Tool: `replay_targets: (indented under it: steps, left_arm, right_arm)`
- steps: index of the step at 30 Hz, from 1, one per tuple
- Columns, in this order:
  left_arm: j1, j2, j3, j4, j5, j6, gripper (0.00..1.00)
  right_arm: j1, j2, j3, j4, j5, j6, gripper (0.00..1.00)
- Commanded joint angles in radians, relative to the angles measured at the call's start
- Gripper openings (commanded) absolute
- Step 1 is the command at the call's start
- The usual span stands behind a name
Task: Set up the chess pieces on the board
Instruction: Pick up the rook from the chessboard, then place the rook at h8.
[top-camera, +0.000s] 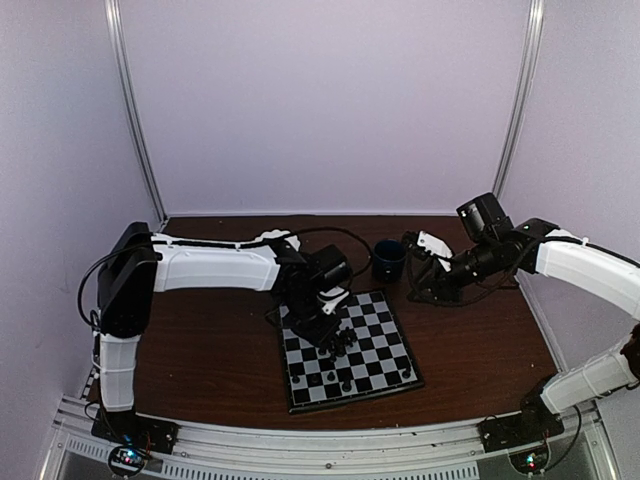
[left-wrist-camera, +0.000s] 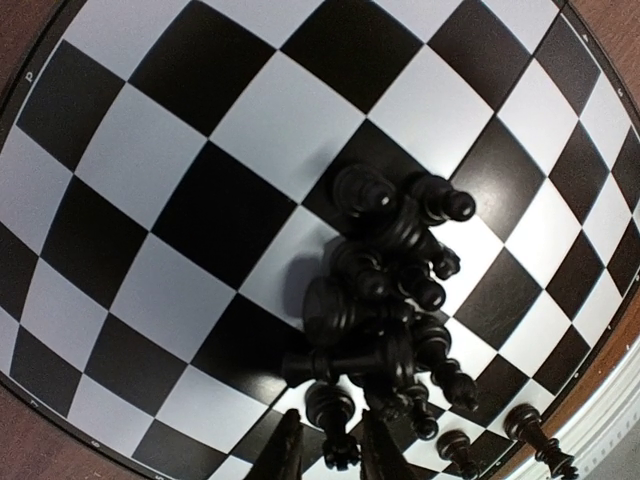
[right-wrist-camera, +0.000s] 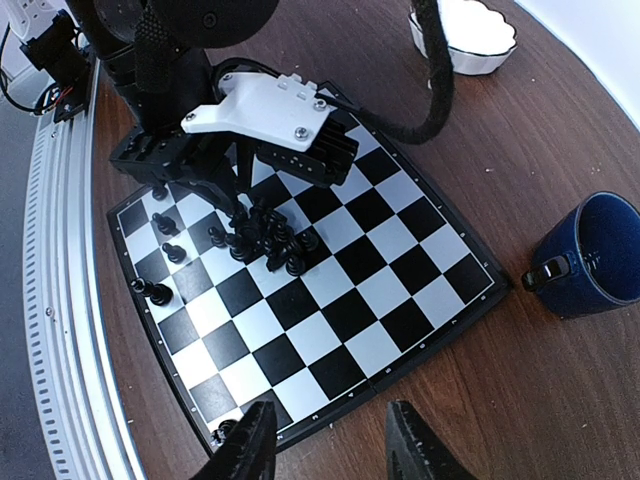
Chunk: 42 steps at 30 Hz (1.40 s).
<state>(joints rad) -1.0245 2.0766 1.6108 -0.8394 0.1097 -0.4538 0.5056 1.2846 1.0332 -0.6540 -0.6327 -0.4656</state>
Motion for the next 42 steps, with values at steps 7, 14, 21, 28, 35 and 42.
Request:
replay_targets:
  steps: [7,14,21,28,35,42]
  left_arm:
    - [0.009,0.005,0.013,-0.013,0.016,0.009,0.16]
    - [0.007,-0.121,-0.001,-0.084,-0.066,0.013,0.12]
    - [-0.062,-0.27,-0.057,-0.15,-0.094,-0.005,0.14]
    - [-0.2,-0.334,-0.117,-0.219,-0.151,-0.085,0.13]
    - [-0.254,-0.346,-0.234,-0.136,-0.118,-0.164,0.13]
    - [-0.259,-0.32,-0.28,-0.054,-0.113,-0.184,0.13]
  right_arm:
    - [-0.006,-0.011,-0.012,0.016,-0.007,-0.006,0.39]
    - [-0.007,-0.008,-0.012,0.017,-0.005,-0.007,0.39]
    - [-0.007,0.001,-0.012,0.016,-0.001,-0.01,0.39]
    - [-0.007,0.002,-0.01,0.014,-0.001,-0.013,0.39]
    - [-0.007,-0.004,-0.013,0.014,-0.002,-0.015,0.39]
    - [-0.007,-0.01,-0.018,0.014,0.001,-0.016,0.39]
